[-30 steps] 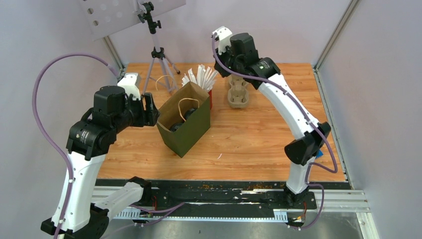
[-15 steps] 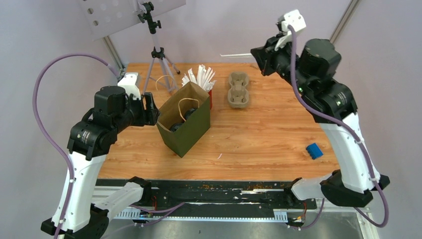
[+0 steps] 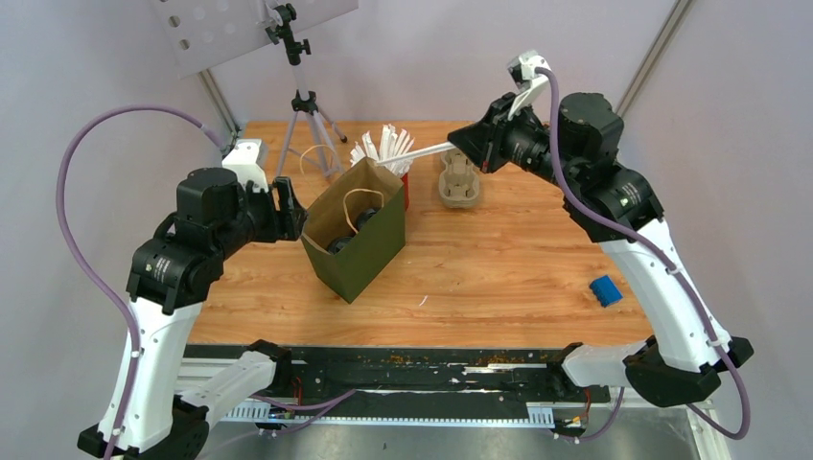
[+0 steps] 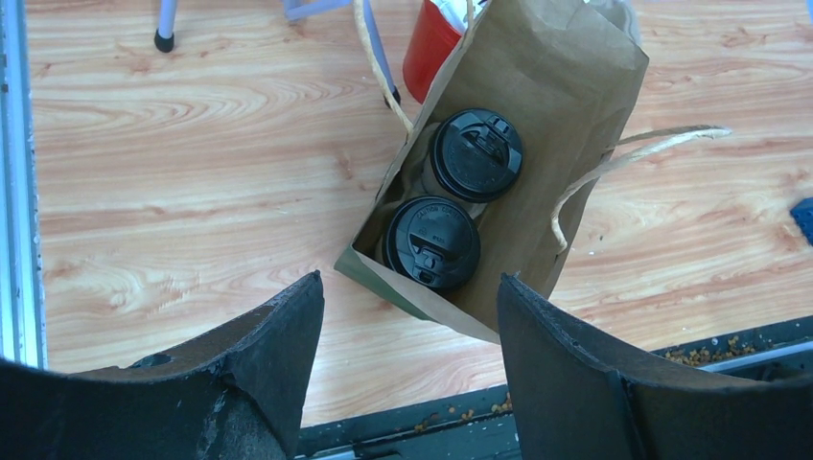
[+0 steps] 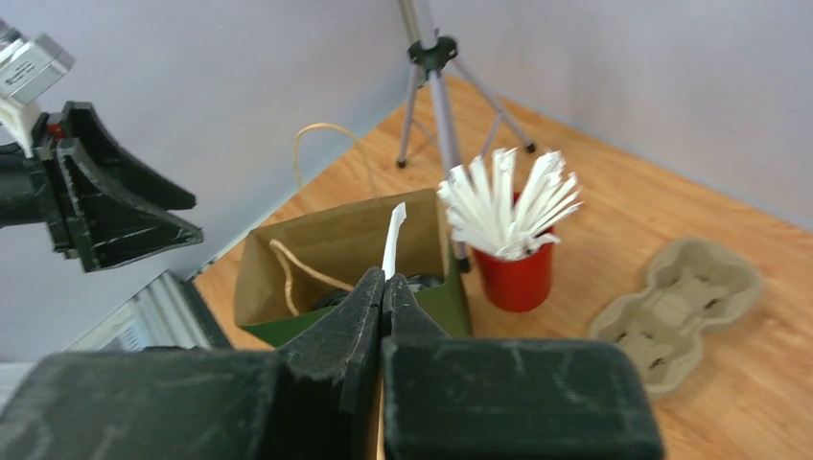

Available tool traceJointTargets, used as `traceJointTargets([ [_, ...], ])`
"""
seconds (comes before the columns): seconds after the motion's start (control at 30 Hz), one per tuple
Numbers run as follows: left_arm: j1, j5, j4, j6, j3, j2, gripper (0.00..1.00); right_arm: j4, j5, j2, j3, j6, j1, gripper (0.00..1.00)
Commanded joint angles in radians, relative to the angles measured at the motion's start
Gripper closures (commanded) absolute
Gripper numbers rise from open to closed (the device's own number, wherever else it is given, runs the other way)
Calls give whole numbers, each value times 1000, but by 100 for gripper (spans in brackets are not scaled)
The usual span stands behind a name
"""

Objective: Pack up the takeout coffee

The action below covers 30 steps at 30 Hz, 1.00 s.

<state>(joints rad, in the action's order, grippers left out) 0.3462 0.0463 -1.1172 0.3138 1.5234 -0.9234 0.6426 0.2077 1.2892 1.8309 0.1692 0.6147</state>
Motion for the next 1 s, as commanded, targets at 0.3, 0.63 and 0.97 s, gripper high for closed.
traceJointTargets([
  [0.3, -6, 16, 54, 31, -5, 20, 26, -150, 265, 84, -67, 184, 6, 100],
  [0.63, -6, 19, 80, 52, -39, 38, 26, -207, 403, 386, 29, 154, 5, 97],
  [0.97, -6, 40, 64, 44, -33, 36, 25, -71, 363, 555, 240, 103, -25, 65],
])
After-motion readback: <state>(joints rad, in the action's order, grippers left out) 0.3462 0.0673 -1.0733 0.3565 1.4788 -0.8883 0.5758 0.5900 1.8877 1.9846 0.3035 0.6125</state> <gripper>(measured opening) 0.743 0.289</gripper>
